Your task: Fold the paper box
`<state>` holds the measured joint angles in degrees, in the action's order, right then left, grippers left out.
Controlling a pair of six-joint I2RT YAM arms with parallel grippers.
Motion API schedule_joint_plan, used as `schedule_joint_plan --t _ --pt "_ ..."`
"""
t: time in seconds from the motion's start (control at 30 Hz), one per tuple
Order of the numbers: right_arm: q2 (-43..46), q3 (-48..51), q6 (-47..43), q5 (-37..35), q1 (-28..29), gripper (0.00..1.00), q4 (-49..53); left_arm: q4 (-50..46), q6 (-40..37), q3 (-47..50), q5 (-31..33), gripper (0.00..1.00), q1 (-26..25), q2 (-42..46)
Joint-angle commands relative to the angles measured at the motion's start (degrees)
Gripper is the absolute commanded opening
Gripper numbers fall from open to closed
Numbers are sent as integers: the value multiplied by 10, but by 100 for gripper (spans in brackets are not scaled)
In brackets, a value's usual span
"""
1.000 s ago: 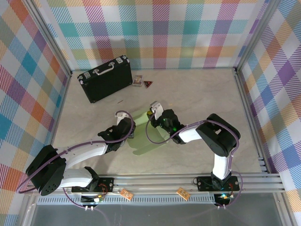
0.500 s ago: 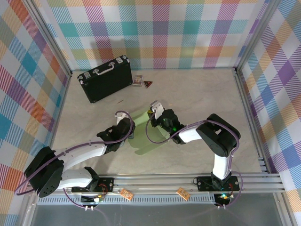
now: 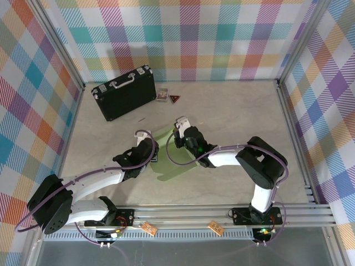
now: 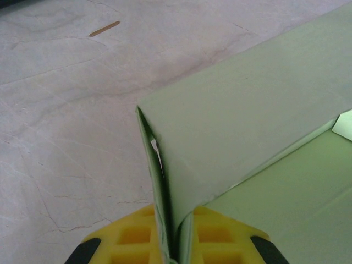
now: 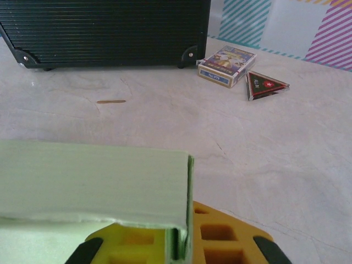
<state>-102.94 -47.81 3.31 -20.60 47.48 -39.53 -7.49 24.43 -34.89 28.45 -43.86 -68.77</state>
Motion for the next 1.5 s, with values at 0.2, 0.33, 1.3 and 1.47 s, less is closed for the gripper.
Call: schedule_joint_plan --t 0.2,0.33,1.3,1.47 --pt "1 -8 -7 11 -9 16 46 -16 -12 -20 -4 0 -17 17" --pt "6 3 -2 5 -9 20 47 -24 -4 -20 10 0 -17 26" --pt "29 54 30 128 -19 41 42 3 4 -13 45 0 -17 8" --pt "28 78 38 151 -20 41 11 -4 6 -17 43 0 -17 19"
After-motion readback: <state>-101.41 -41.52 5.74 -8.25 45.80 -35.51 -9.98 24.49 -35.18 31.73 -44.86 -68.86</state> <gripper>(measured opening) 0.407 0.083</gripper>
